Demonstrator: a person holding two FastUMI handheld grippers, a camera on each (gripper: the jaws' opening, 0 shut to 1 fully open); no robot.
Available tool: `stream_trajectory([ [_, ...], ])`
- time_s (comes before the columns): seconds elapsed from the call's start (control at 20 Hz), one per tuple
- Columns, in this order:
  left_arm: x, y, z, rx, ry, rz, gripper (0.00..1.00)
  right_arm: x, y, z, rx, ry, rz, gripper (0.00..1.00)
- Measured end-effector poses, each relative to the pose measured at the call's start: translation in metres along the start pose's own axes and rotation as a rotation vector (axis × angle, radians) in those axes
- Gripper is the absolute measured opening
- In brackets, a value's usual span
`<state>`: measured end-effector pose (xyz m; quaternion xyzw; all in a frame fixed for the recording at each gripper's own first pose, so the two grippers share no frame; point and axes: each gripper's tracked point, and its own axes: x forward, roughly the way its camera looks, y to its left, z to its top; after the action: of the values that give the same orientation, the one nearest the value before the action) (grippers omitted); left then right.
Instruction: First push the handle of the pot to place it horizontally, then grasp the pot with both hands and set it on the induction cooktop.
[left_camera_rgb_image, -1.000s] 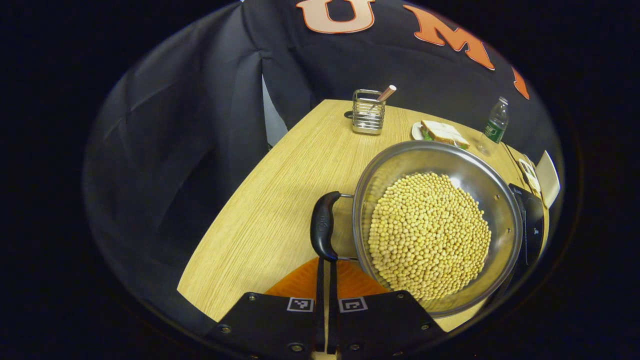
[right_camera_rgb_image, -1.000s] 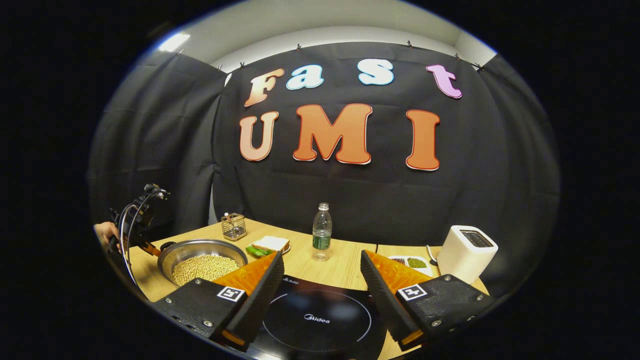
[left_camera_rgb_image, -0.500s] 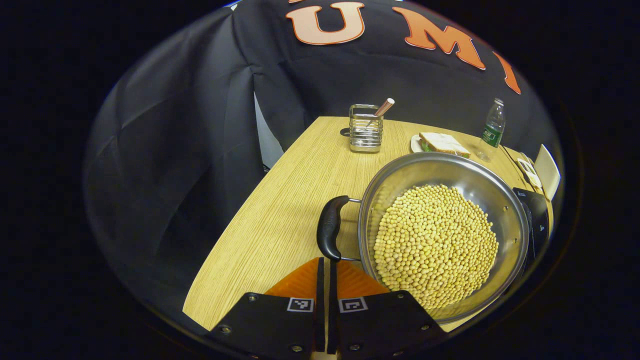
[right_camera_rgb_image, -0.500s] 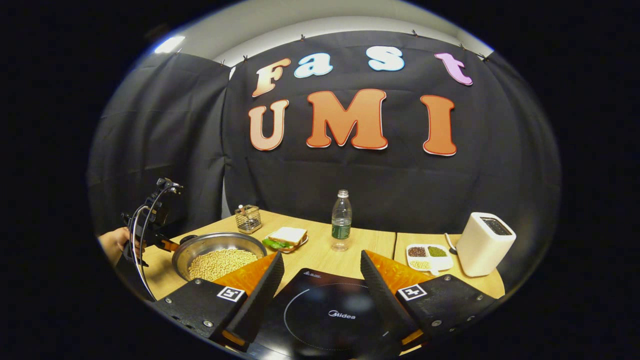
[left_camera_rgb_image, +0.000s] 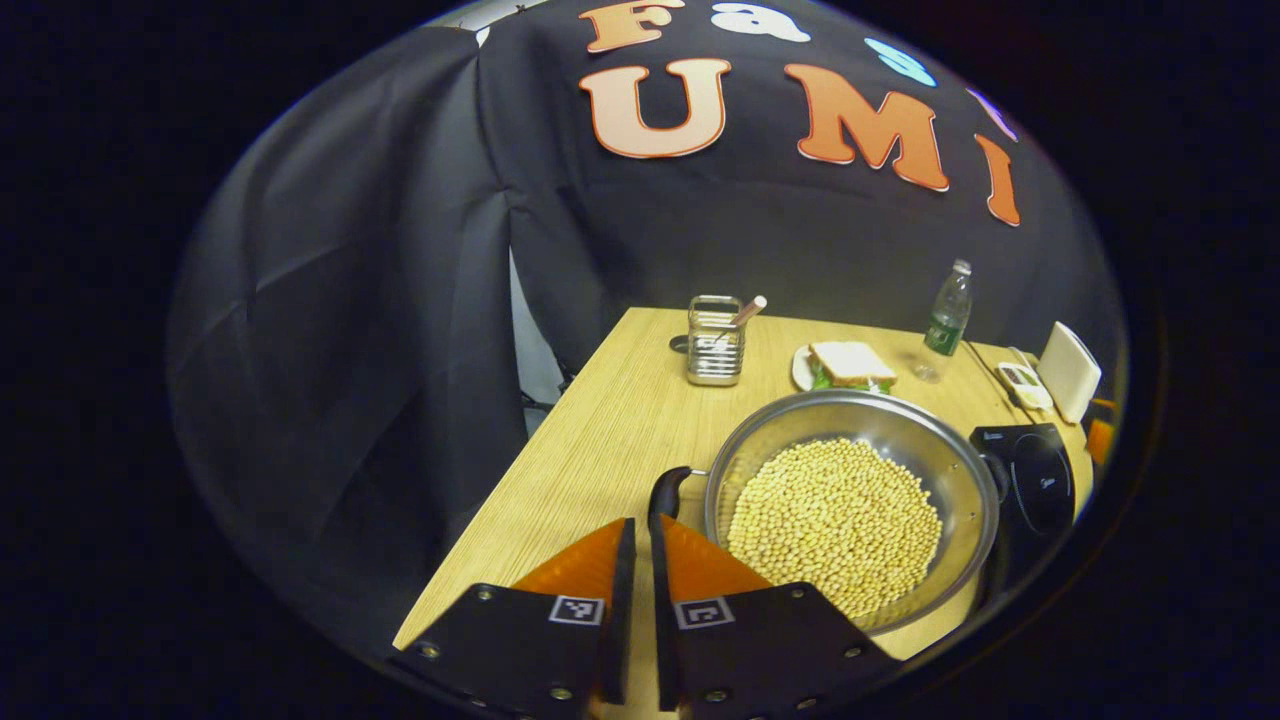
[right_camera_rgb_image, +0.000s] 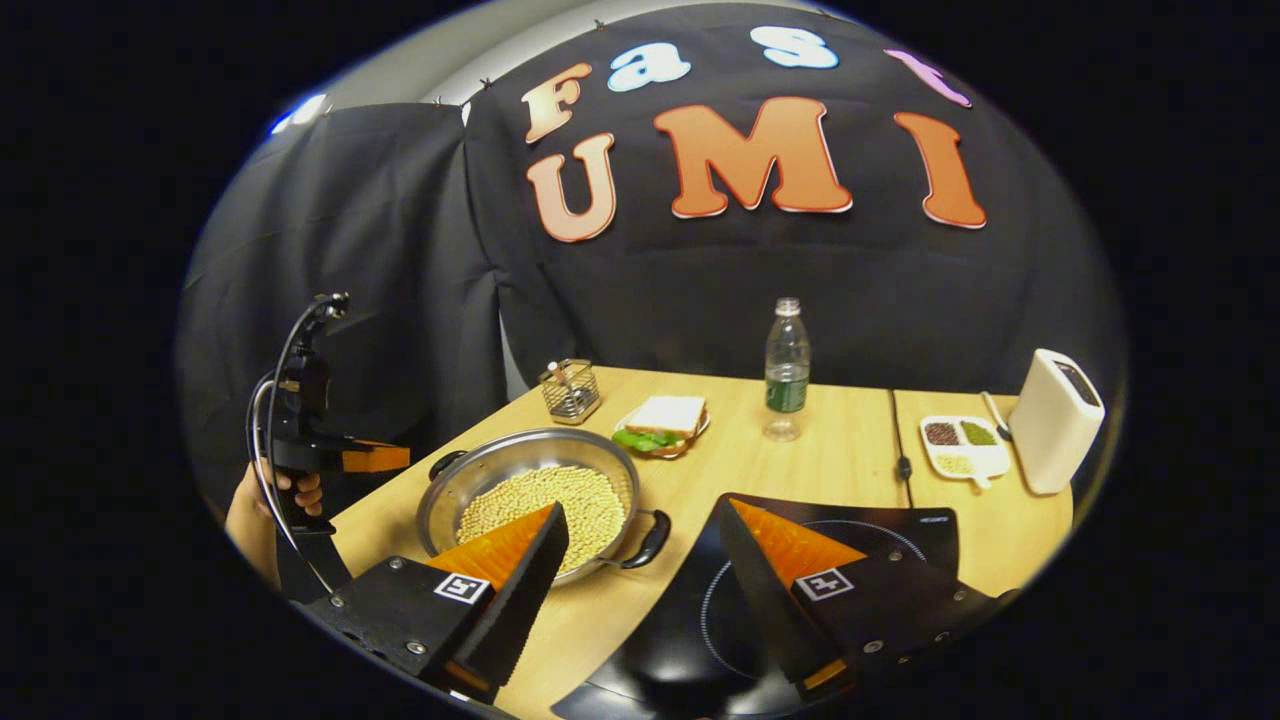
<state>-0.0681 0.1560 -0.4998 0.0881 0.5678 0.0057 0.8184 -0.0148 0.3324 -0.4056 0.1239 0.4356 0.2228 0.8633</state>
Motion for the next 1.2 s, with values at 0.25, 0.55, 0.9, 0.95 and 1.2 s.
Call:
stream_trajectory([
  [0.25, -0.001, -0.016, 0.004, 0.018, 0.016, -0.077, 0.88, 0.037, 0.015, -0.012, 0.021, 0.117, -0.007, 0.94],
  [0.55, 0.032, -0.016, -0.01, 0.032, 0.085, -0.069, 0.88, 0.076, 0.013, -0.039, 0.113, 0.257, -0.033, 0.92],
  [0.9, 0.063, -0.006, -0.029, 0.029, 0.153, -0.045, 0.88, 0.103, 0.002, -0.062, 0.178, 0.345, -0.104, 0.9],
  [0.95, 0.068, -0.008, -0.03, 0.023, 0.16, -0.052, 0.88, 0.106, 0.0, -0.063, 0.179, 0.35, -0.11, 0.88],
  [1.2, 0.088, -0.011, -0.038, 0.014, 0.167, -0.064, 0.9, 0.121, 0.001, -0.081, 0.157, 0.385, -0.154, 0.85],
])
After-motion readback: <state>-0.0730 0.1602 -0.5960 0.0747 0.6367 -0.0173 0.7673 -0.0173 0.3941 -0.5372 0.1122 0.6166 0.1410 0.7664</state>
